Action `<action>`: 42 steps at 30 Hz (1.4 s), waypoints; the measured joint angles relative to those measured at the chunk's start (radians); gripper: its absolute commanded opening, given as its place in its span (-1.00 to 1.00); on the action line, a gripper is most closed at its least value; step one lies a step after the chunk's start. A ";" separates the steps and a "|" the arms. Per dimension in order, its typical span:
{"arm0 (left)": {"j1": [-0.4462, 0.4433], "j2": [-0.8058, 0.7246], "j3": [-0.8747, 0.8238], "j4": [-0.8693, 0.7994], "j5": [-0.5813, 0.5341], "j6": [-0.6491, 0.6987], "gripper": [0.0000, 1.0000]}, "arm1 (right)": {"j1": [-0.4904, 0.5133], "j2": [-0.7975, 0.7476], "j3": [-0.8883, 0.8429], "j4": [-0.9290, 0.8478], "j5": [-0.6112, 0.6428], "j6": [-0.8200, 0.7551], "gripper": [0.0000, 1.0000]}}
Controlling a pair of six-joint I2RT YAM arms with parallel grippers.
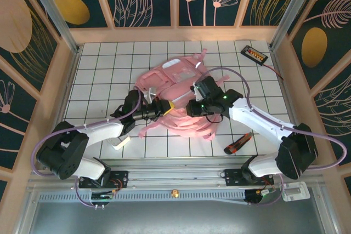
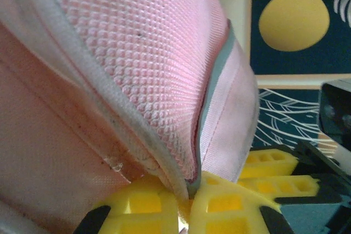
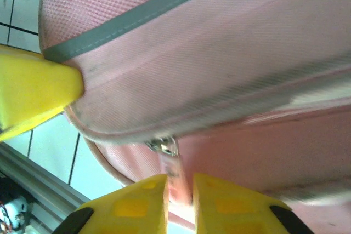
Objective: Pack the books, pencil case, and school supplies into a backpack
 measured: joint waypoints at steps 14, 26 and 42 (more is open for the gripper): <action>0.013 0.000 0.000 -0.032 -0.011 0.003 -1.00 | 0.011 -0.053 -0.124 0.145 -0.045 0.008 0.15; 0.013 -0.001 -0.001 -0.040 -0.015 0.002 -1.00 | 0.061 0.002 -0.130 0.208 -0.035 0.006 -0.10; 0.013 -0.001 -0.003 -0.043 -0.017 0.002 -1.00 | 0.109 0.022 -0.130 0.214 0.084 0.016 -0.43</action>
